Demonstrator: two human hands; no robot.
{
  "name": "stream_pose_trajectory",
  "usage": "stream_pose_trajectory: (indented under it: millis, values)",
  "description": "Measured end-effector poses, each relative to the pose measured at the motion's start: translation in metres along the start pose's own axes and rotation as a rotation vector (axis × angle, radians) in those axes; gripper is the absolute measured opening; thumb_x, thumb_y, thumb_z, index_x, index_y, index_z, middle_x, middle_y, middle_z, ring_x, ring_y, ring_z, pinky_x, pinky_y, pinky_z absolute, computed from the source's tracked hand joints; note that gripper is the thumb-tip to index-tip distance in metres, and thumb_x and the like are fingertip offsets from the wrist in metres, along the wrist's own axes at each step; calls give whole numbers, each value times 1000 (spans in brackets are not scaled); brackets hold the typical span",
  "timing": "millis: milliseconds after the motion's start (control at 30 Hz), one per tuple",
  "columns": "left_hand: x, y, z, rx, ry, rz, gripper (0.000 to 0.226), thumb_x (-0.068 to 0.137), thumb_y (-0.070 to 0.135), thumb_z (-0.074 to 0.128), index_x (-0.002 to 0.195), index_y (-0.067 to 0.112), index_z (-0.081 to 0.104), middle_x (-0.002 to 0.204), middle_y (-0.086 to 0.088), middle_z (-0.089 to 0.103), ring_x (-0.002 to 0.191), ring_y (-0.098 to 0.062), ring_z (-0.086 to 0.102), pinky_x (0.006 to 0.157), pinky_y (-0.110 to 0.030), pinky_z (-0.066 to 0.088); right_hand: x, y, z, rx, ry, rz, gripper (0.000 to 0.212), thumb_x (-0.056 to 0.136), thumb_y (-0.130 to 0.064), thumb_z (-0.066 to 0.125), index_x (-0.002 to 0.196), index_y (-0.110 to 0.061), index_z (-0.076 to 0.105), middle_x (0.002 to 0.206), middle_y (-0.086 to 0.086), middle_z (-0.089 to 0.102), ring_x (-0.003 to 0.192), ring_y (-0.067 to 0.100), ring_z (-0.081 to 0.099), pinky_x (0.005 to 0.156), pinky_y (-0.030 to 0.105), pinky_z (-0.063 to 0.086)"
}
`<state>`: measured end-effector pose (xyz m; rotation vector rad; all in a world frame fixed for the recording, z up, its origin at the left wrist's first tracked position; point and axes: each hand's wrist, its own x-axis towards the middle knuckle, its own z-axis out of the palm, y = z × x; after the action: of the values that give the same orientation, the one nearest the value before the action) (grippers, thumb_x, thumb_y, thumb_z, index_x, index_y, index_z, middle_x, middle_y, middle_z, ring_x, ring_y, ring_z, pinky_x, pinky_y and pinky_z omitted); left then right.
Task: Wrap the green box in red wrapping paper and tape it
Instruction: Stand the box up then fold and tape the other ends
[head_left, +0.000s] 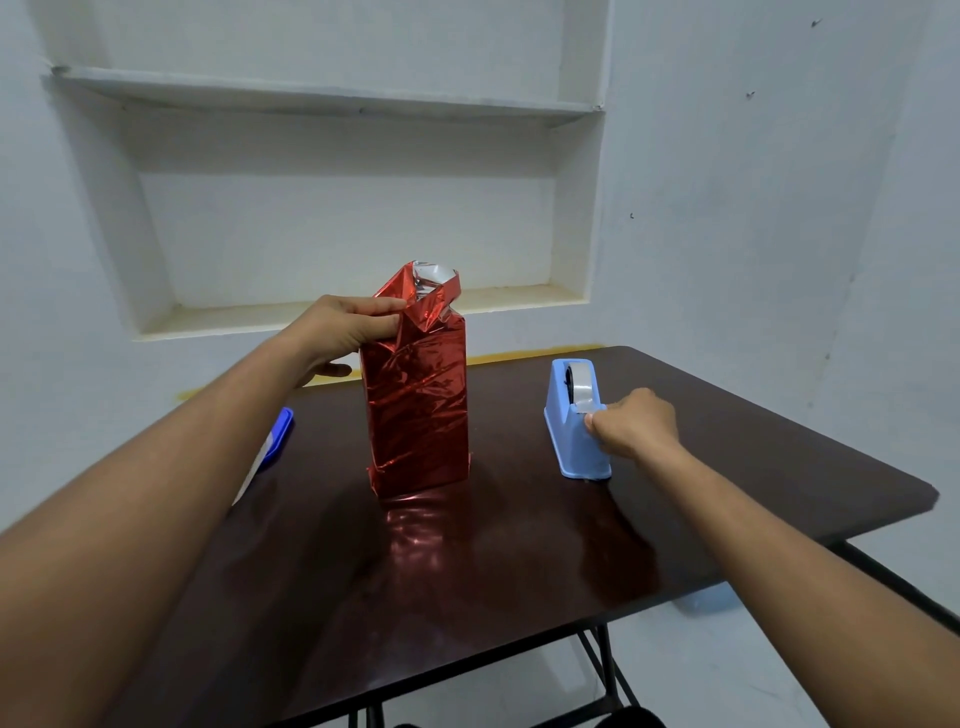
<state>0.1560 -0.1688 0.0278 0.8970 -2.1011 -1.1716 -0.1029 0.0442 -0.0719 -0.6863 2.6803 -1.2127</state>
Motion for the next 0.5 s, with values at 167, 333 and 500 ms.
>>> stream_pose_trajectory:
  millis: [167, 333, 500]
  values:
    - [-1, 0, -1, 6, -9, 0, 37, 80, 51, 82, 117, 50, 74, 117, 11, 73, 118, -16, 60, 86, -40, 46, -11, 13, 0, -149, -37, -88, 24, 75, -16, 67, 96, -20, 78, 95, 3, 73, 84, 26, 65, 56, 26, 41]
    - [-1, 0, -2, 9, -15, 4, 36, 80, 51, 82, 115, 51, 74, 115, 11, 73, 117, -16, 61, 86, -40, 46, -23, 6, -14, 11, -46, -124, 11, 87, -25, 70, 82, -16, 76, 99, -1, 69, 99, 24, 66, 78, 29, 49]
    - [-1, -1, -2, -3, -7, 12, 37, 80, 51, 81, 116, 51, 73, 119, 12, 72, 116, -14, 60, 86, -39, 46, -50, -30, -33, 484, -166, -179, 9, 91, -29, 77, 85, -24, 82, 102, -12, 76, 104, 12, 66, 91, 39, 59]
